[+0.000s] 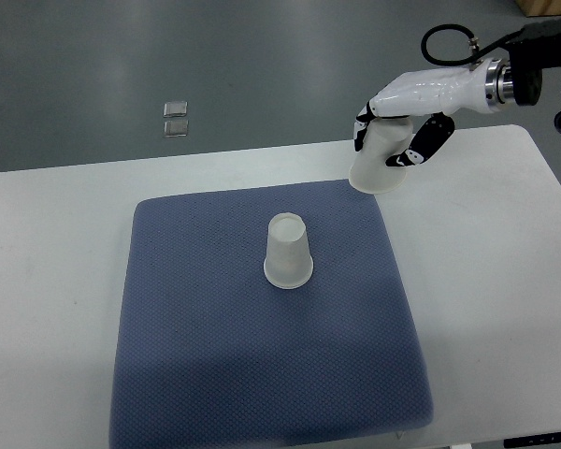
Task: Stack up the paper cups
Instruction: 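Move the held cup over the upside-down cup and lower it on top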
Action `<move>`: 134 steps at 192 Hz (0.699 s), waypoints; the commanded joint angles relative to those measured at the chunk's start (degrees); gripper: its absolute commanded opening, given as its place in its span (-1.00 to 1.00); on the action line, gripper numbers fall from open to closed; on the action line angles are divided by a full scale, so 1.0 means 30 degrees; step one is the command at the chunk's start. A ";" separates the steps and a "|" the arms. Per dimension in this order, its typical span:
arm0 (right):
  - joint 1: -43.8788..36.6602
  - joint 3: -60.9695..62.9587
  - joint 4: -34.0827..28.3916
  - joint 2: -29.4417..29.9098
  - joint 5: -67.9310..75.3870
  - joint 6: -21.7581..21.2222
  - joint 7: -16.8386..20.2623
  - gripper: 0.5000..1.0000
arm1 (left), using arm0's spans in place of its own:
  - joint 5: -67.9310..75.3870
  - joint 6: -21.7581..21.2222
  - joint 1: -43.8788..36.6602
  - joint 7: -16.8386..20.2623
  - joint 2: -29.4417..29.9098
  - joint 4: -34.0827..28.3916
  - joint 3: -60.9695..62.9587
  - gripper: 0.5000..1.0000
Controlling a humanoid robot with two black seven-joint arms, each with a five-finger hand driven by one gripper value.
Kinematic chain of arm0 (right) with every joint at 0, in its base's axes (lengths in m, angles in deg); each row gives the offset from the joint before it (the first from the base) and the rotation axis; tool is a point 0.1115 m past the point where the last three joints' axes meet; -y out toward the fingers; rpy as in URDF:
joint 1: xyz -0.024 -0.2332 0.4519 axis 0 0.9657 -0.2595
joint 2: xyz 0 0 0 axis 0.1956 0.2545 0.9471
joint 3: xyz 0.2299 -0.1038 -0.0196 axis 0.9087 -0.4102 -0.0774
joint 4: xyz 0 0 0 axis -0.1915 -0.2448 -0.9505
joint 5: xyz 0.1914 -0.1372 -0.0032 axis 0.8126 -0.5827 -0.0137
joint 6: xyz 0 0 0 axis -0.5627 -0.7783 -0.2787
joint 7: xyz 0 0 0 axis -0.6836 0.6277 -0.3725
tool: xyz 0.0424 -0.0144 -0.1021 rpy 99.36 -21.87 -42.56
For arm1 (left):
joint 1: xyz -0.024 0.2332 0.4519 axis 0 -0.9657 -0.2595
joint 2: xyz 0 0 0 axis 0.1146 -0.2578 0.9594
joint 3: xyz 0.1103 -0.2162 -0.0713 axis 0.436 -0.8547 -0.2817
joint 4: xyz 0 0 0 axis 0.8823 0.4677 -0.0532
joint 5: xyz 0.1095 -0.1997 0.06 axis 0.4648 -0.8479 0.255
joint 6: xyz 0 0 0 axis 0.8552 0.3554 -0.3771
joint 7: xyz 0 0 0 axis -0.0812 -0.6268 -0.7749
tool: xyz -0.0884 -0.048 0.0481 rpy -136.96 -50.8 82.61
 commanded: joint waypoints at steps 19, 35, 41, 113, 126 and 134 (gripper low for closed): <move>-0.0862 0.0006 -0.0629 0.1127 0.0962 -0.0590 -0.0003 -0.57 | 0.0009 0.0001 0.0001 0.0004 0.0000 0.0000 0.0022 1.00; -0.0862 -0.0024 -0.0629 0.1773 0.1168 -0.0649 0.0027 -0.57 | 0.0009 0.0001 0.0001 0.0004 0.0000 0.0000 0.0022 1.00; -0.0832 -0.0053 -0.0629 0.2036 0.1168 -0.0649 0.0056 -0.57 | 0.0009 0.0001 0.0001 0.0004 0.0000 0.0000 -0.0008 1.00; -0.0598 -0.0522 -0.0277 0.3354 0.1021 -0.0649 0.0232 -0.56 | 0.0009 0.0001 0.0001 0.0004 0.0000 0.0000 -0.0008 1.00; -0.0598 -0.0522 -0.0277 0.3384 0.1051 -0.0649 0.0232 -0.56 | -0.0020 0.0001 0.0001 0.0004 0.0000 0.0000 -0.0008 1.00; -0.0598 -0.0522 -0.0277 0.3384 0.1051 -0.0678 0.0232 -0.56 | -0.0020 0.0001 0.0001 0.0004 0.0000 0.0000 0.0021 1.00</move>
